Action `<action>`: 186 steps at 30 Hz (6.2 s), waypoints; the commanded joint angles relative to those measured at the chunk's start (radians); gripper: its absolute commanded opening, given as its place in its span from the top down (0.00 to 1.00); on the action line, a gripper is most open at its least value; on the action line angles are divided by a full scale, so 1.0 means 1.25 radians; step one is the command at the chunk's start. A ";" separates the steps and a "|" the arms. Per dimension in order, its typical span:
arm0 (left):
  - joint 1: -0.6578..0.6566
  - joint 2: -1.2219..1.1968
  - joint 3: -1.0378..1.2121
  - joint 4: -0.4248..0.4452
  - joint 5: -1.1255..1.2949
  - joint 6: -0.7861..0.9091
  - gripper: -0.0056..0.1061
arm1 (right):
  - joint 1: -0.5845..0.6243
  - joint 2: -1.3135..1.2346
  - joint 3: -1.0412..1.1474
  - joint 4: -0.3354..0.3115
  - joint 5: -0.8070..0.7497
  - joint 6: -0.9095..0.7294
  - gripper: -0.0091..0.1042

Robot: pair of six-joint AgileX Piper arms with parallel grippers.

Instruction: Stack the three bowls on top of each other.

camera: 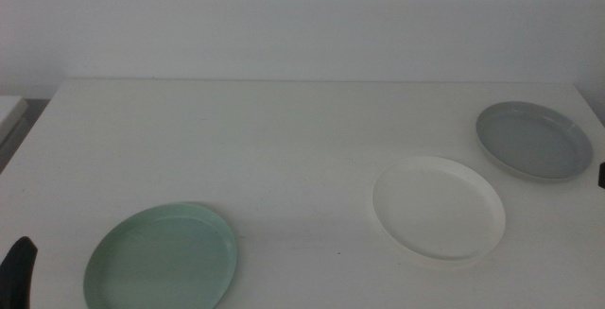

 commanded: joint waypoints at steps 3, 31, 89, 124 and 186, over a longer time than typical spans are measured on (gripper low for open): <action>0.000 -0.003 0.000 -0.002 -0.010 -0.007 0.11 | -0.006 0.004 -0.008 0.021 -0.038 0.006 0.10; 0.000 -0.003 0.000 -0.002 -0.010 -0.007 0.11 | -0.006 0.651 -0.197 0.122 -0.052 -0.010 0.11; 0.000 -0.003 0.000 -0.002 -0.010 -0.007 0.11 | 0.249 1.004 -0.579 0.219 0.016 0.008 0.94; 0.000 -0.003 0.000 0.015 -0.010 -0.007 0.11 | -0.320 1.065 -0.842 0.042 0.106 -0.078 0.10; 0.000 -0.003 0.000 0.017 -0.010 -0.007 0.11 | 0.272 0.862 -0.586 0.129 -0.004 -0.025 0.94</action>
